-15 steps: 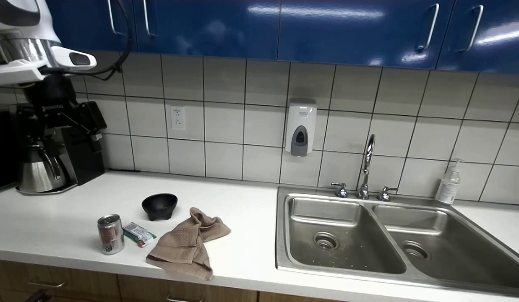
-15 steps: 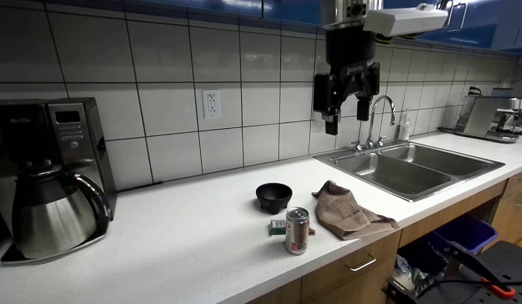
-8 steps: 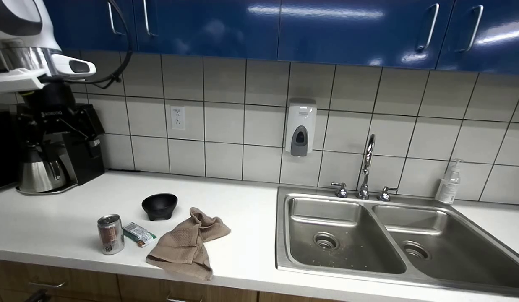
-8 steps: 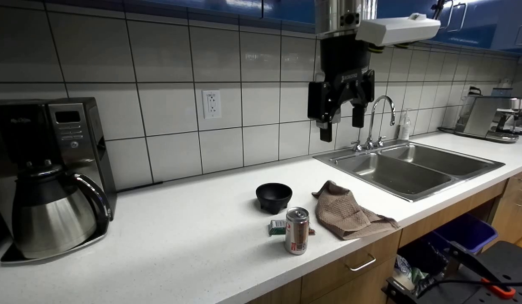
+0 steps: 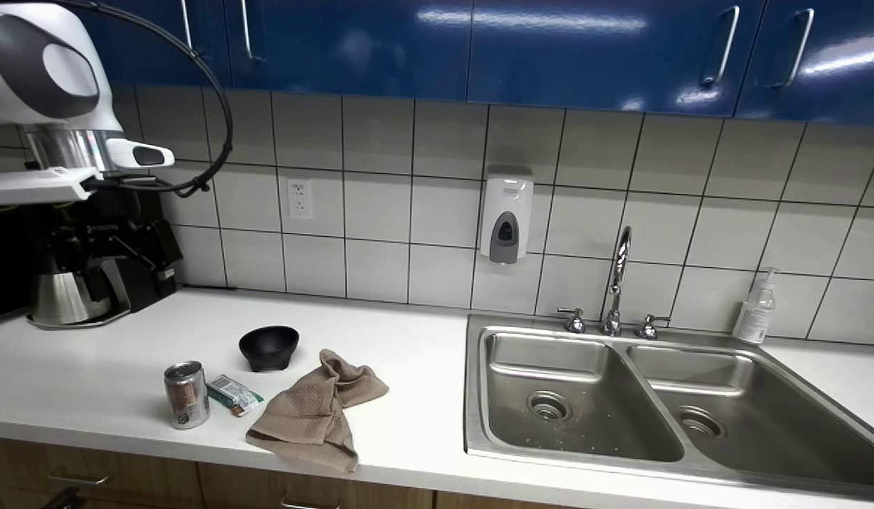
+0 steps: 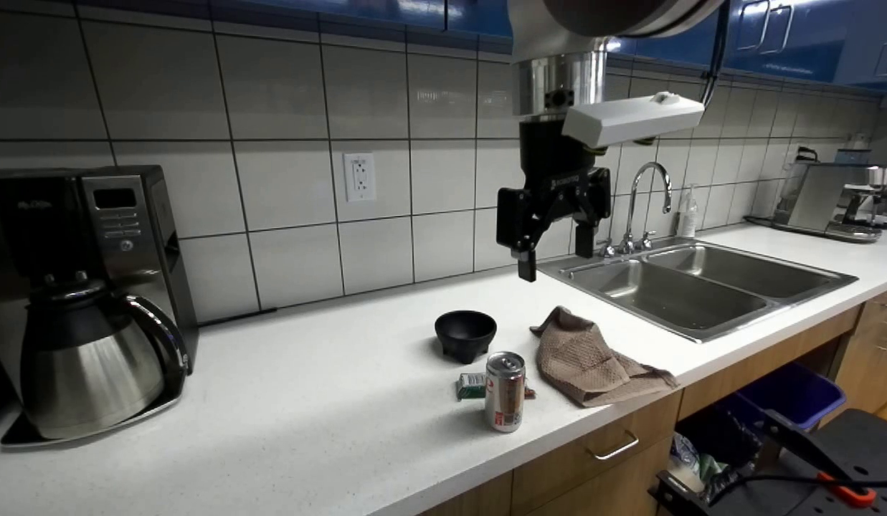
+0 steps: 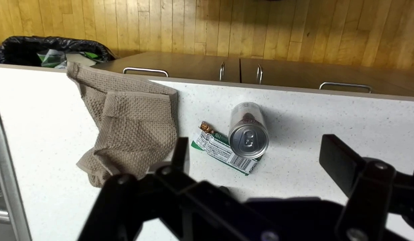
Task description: Lift the coke and put it in the black bowl
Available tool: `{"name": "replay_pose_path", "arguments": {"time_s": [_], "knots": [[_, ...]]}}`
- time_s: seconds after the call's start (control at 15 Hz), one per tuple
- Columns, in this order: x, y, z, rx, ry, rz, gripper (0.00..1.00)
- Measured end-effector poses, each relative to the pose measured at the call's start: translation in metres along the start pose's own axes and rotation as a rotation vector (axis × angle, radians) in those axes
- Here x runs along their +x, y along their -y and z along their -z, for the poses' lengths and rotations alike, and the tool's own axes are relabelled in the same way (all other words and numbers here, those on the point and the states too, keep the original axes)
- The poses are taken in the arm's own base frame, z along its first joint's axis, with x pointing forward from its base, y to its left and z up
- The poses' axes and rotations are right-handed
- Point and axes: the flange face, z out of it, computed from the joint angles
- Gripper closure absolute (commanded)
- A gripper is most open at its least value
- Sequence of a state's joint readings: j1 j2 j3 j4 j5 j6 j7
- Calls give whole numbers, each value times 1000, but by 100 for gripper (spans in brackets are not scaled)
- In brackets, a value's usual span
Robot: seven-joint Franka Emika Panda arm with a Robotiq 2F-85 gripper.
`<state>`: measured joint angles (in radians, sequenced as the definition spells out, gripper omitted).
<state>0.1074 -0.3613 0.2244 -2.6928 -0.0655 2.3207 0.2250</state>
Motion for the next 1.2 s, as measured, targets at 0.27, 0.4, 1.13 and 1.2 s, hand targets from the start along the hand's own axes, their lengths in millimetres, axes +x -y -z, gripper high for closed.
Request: {"name": "replay_pose_path", "arguments": {"time_s": [0.27, 0.4, 1.13, 1.2], "knots": [[7, 6, -26, 20, 13, -23, 0], [10, 9, -39, 28, 20, -32, 0], [50, 6, -105, 30, 89, -71, 0], [55, 6, -111, 31, 98, -73, 0]]}}
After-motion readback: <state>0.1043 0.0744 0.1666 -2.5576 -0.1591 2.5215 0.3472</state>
